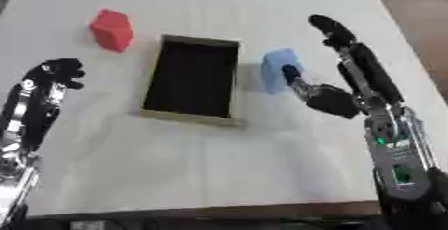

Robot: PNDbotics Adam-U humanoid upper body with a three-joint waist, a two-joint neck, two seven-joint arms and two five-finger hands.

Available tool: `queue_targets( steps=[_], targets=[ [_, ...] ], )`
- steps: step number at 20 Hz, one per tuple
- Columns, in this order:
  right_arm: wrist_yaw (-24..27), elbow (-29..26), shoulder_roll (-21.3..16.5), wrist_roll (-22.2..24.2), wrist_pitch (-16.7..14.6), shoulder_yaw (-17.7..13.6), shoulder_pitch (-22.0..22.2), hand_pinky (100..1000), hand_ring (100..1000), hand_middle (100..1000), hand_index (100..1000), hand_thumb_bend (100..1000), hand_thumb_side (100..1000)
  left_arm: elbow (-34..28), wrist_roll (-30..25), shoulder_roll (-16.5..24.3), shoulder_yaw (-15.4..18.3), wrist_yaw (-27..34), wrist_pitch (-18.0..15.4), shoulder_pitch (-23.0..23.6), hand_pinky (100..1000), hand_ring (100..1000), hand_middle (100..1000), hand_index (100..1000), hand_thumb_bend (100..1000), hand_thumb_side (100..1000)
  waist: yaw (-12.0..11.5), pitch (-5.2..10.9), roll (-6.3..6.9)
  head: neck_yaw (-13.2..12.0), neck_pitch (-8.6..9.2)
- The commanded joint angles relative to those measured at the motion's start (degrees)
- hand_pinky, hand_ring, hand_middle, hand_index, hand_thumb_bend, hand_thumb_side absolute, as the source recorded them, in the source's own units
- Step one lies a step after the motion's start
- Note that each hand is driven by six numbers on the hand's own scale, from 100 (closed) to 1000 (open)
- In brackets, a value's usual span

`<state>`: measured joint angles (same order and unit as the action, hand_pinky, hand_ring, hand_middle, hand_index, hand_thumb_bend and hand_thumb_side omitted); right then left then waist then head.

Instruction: Pick up objects on the table and place them in the box.

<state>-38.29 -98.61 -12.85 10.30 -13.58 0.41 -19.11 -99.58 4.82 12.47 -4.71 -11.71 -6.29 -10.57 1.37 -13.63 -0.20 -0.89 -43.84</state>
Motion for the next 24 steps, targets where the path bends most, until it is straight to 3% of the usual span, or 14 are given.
queue_targets(
  steps=[1, 14, 24],
  targets=[
    [0.3, -1.7, -0.5, -0.1, 0.0, -0.1, -0.5, 861, 982, 966, 1000, 305, 636, -0.9, -0.2, 0.4, 0.1, -0.3, 0.0, -0.3, 661, 717, 679, 753, 260, 779, 0.0, 0.43, 0.39, -0.1, -0.28],
    [0.2, -1.3, -1.2, 0.1, -0.1, 0.2, -1.2, 862, 981, 966, 1000, 310, 631, -0.9, -0.2, 0.3, 0.1, -0.3, 0.0, -0.3, 661, 718, 681, 753, 260, 779, 0.0, 0.51, 0.37, 0.0, -0.28],
    [3.0, 7.2, -8.7, 3.9, -1.2, 4.6, -10.0, 863, 978, 968, 1000, 316, 651, -0.8, -0.5, 0.5, -0.2, -0.3, -0.1, 0.1, 661, 720, 681, 753, 260, 780, -0.5, 0.91, 0.08, 0.3, -0.28]
  ],
)
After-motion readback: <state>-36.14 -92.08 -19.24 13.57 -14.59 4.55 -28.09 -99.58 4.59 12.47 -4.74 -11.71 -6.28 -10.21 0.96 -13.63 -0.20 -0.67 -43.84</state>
